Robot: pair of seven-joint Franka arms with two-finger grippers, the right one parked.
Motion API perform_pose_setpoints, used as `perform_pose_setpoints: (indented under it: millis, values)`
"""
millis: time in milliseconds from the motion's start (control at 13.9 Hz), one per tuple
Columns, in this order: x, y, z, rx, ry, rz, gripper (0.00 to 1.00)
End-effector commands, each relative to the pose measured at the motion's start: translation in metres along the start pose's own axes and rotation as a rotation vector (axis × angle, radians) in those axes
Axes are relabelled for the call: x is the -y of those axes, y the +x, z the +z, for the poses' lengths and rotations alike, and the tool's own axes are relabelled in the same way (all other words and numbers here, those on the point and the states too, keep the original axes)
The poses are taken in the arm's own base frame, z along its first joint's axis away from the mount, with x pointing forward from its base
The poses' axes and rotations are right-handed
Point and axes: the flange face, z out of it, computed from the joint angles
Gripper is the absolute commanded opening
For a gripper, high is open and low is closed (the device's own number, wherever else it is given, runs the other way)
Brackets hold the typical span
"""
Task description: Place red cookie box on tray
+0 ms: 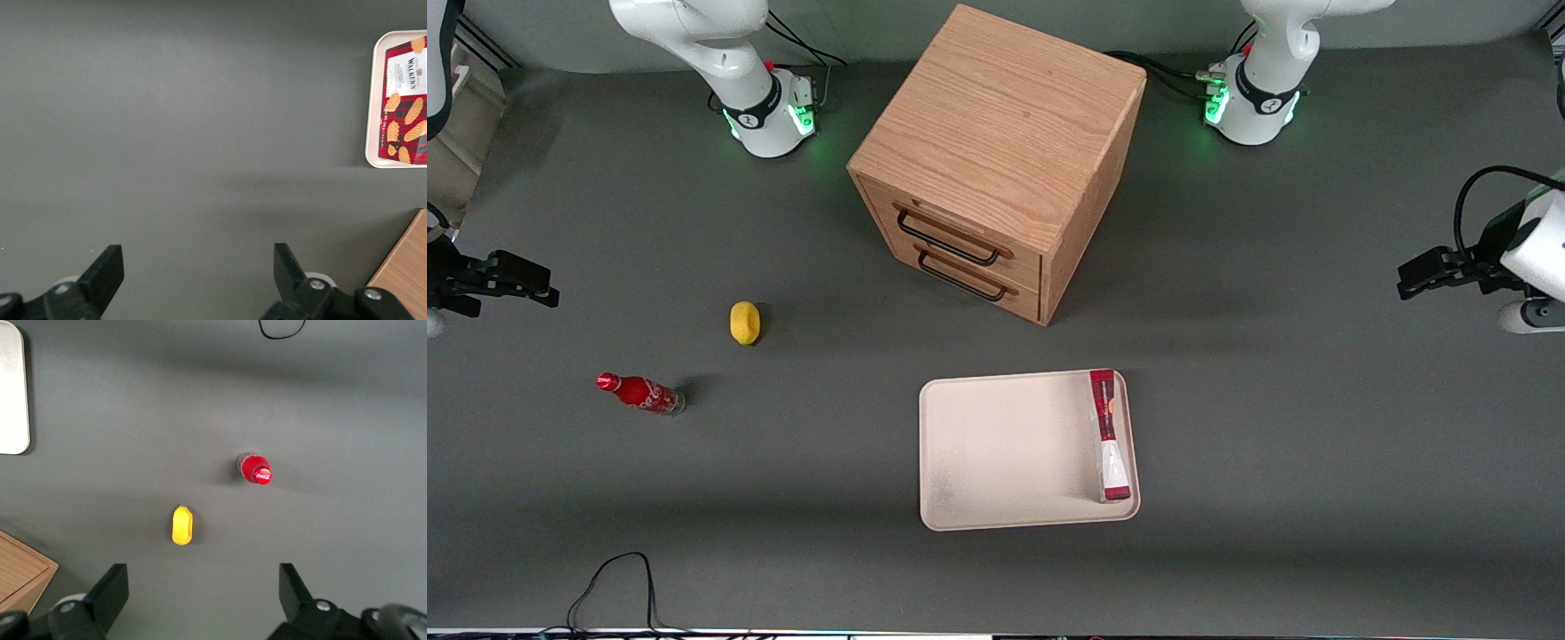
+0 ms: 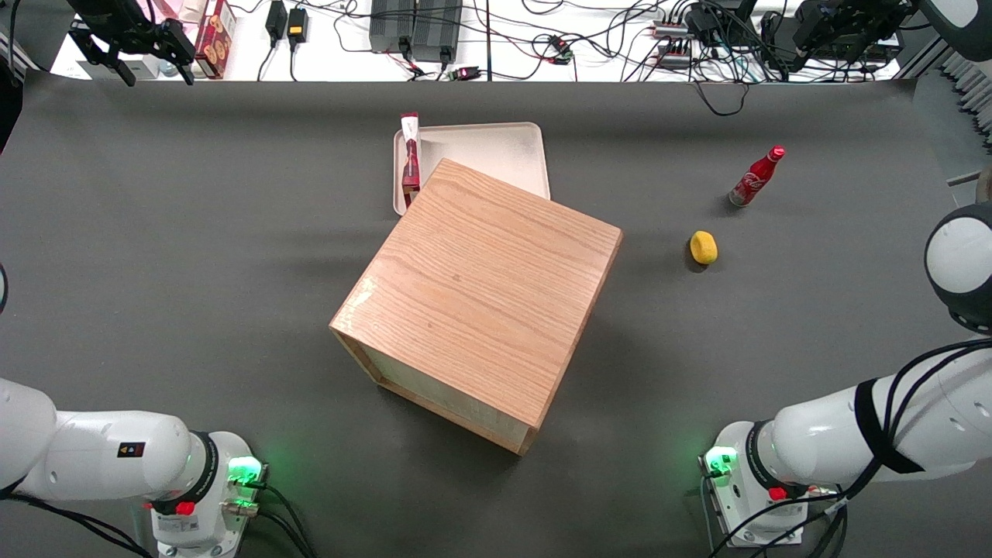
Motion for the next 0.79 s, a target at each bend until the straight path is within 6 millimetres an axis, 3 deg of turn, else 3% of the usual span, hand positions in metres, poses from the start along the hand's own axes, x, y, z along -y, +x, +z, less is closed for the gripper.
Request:
perform_pose_setpoints:
  millis: [0,719]
  values:
    - [0.0007,-0.0113,-0.0118,-0.021,-0.014,-0.003,1.00]
    - [-0.0067,-0.0146,-0.0202,0.002,-0.014,0.018,1.00]
